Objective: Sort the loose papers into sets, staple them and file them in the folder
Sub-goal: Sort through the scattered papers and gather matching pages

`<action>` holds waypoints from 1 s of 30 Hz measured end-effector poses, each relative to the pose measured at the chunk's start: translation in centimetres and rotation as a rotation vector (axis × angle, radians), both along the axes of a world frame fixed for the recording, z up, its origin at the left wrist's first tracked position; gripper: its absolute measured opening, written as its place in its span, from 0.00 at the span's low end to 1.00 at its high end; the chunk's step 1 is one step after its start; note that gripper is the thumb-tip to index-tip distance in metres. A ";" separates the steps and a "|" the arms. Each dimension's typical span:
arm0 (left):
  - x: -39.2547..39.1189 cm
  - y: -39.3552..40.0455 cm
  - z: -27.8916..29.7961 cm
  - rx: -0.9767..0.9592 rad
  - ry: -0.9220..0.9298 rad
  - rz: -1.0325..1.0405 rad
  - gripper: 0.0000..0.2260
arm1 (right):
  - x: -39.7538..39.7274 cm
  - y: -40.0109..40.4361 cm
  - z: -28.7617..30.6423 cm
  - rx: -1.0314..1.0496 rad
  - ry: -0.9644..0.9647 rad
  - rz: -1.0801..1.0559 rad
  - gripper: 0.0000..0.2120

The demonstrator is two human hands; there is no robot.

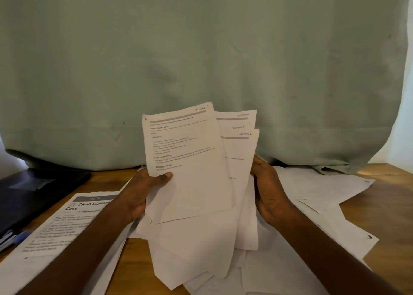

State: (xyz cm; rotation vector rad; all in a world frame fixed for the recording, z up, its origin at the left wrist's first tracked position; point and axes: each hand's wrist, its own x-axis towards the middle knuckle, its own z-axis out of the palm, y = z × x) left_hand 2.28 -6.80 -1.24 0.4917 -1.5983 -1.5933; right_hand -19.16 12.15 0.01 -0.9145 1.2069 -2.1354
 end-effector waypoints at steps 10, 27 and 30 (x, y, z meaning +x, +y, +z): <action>-0.1 -0.5 -0.1 -0.044 0.025 0.010 0.25 | 0.2 0.4 0.4 -0.053 -0.133 0.093 0.18; 0.2 -1.1 -0.2 0.030 0.043 -0.137 0.24 | -0.2 0.3 0.0 0.080 -0.069 -0.090 0.13; 0.3 -1.2 -0.3 0.034 0.041 -0.228 0.24 | -0.3 0.4 -0.1 0.076 -0.077 -0.123 0.12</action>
